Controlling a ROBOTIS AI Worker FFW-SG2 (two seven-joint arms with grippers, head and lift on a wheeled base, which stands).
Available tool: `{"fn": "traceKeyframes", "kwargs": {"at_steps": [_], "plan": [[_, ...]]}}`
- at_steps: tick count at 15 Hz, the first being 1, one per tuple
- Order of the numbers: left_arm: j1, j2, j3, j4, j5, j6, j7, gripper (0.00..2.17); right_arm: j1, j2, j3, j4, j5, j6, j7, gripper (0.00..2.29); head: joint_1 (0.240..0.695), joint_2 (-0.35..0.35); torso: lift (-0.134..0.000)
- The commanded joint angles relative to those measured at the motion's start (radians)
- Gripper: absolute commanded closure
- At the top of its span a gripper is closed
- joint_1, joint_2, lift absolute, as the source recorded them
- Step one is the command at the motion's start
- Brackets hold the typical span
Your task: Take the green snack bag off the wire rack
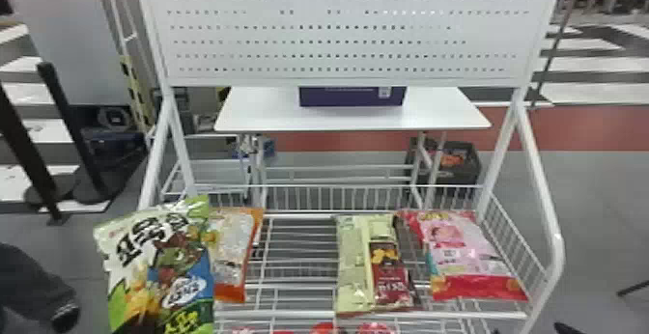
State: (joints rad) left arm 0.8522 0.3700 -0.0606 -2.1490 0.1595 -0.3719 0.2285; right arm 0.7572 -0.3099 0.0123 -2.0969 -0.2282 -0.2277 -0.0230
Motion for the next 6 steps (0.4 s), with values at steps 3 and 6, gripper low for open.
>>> {"fn": "traceKeyframes", "kwargs": {"at_steps": [3,6], "plan": [[0.001,0.000,0.002,0.000,0.000,0.000,0.000,1.71,-0.001,-0.005,0.000,0.000,-0.005,0.000,0.000,0.17,0.499,0.000,0.000],[0.001,-0.002,0.007,-0.002,0.000,-0.003,0.000,1.71,0.001,-0.005,-0.002,-0.002,-0.006,0.000,0.000,0.17,0.499,0.000,0.000]]}}
